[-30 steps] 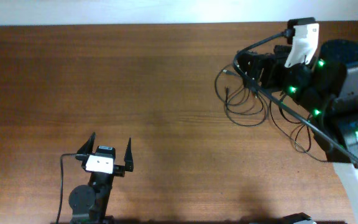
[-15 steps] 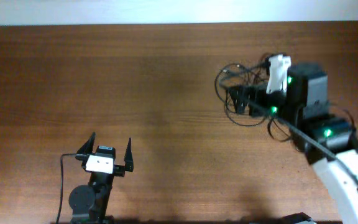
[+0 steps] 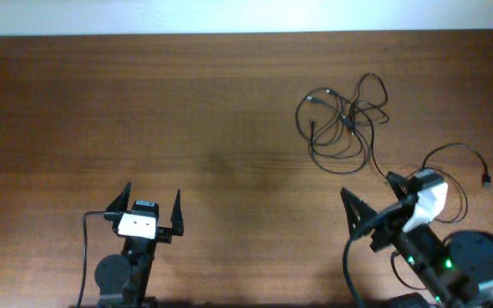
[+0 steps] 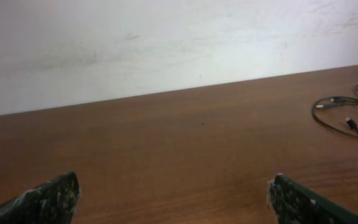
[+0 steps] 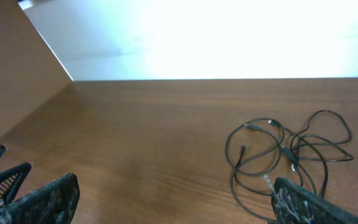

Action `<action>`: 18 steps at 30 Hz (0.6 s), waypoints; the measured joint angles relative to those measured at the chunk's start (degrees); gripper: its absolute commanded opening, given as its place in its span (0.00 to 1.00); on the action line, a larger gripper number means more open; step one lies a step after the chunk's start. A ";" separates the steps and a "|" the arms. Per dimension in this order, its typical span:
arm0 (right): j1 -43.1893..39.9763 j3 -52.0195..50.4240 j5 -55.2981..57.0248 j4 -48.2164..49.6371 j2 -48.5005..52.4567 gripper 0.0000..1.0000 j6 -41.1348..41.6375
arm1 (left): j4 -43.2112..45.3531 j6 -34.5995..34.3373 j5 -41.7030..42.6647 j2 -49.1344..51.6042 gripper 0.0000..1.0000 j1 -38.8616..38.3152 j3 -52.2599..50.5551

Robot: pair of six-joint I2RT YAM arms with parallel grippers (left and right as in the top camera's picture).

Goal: Untangle cables

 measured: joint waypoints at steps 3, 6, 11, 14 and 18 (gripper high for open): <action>0.00 -2.93 0.02 -0.09 -5.81 0.98 -0.02 | -0.04 0.00 0.00 0.00 0.99 0.00 0.02; -0.02 -4.68 0.00 -0.04 -8.50 0.99 -0.04 | -0.02 0.00 0.00 0.00 0.99 0.00 0.02; 0.00 -9.62 0.00 0.26 -14.08 0.99 -0.02 | -0.02 0.00 0.00 0.00 0.99 0.00 0.02; 0.00 -15.06 0.00 0.02 -18.36 0.99 -0.04 | -0.04 0.00 -0.02 0.00 0.99 0.00 0.02; -0.02 -18.86 0.00 0.68 -20.24 0.98 -0.04 | -0.04 0.02 -0.02 0.00 0.99 0.00 0.02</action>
